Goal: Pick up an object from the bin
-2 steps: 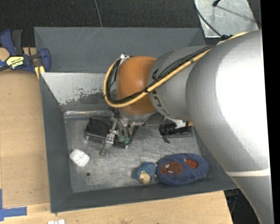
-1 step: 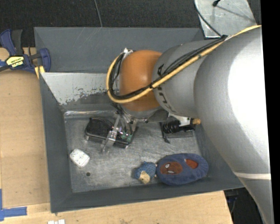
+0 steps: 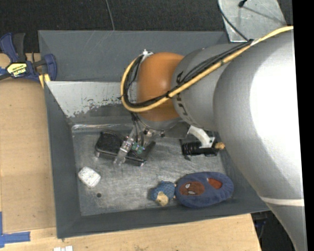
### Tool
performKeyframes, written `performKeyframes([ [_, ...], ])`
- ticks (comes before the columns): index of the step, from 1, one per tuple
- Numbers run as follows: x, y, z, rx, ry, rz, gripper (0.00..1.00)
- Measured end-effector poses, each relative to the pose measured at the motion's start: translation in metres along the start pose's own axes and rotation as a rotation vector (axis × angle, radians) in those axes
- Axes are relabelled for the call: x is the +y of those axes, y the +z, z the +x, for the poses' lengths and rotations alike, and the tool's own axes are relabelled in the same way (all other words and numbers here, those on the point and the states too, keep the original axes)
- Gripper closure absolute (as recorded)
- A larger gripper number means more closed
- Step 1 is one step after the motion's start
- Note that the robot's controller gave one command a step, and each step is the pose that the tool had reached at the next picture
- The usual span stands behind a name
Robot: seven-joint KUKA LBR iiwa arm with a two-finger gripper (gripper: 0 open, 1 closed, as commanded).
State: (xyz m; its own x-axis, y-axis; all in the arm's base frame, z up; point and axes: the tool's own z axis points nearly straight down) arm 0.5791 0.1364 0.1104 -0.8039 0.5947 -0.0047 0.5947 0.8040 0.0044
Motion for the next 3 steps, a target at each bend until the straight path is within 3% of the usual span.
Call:
performKeyframes([
  [1, 0.0095, 0.0364, 0.0091, 0.003, 0.099, 0.001, 0.0],
  [2, 0.0101, 0.035, 0.0085, 0.003, 0.098, 0.002, 0.0],
  [3, 0.0103, 0.0336, 0.0077, 0.002, 0.098, 0.001, 1.0],
])
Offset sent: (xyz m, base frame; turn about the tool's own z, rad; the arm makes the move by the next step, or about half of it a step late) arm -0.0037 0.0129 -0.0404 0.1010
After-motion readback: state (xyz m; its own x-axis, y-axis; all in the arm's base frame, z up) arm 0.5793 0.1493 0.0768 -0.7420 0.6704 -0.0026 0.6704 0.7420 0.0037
